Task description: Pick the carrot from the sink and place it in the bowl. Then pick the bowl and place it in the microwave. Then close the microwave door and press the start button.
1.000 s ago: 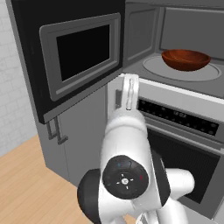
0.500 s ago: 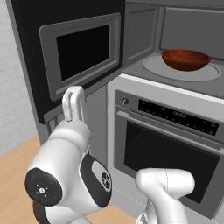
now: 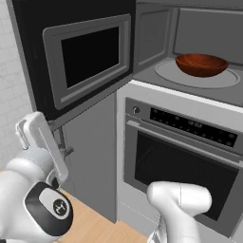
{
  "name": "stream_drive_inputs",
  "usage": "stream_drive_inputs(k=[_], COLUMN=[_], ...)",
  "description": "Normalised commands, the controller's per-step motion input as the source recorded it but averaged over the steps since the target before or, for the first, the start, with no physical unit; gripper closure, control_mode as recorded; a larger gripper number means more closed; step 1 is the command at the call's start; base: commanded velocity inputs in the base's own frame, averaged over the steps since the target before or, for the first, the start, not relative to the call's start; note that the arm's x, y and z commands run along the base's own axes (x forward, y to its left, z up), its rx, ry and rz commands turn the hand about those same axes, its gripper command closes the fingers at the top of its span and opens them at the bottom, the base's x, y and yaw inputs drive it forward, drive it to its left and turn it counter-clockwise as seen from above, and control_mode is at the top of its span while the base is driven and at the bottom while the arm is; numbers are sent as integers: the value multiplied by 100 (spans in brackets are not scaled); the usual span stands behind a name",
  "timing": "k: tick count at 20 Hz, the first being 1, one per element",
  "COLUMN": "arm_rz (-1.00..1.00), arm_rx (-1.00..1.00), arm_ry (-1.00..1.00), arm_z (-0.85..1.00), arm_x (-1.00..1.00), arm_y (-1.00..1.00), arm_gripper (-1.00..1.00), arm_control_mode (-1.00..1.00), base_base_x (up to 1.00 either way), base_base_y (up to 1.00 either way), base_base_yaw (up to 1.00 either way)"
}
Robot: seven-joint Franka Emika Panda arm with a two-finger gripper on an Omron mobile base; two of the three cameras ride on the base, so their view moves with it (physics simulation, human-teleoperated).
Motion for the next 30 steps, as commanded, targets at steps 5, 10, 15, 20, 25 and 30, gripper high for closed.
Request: stream_drive_inputs(k=[5,10,15,20,25,30], arm_rz=[-10,-7,-3,-6,-9,-3], arm_rx=[0,-1,0,0,2,6], arm_ry=[-4,-7,-9,-18,-26,-12], arm_z=[-54,-48,-52,-65,-37,3], arm_x=[33,77,100,72,38,1], arm_y=[98,86,43,53,11,-47], arm_gripper=[-100,-100,-100,-100,-100,-100], arm_control_mode=[-100,-100,-100,-100,-100,-100], base_base_x=[0,0,0,0,0,0], base_base_y=[0,0,0,0,0,0], base_base_yaw=[0,0,0,0,0,0])
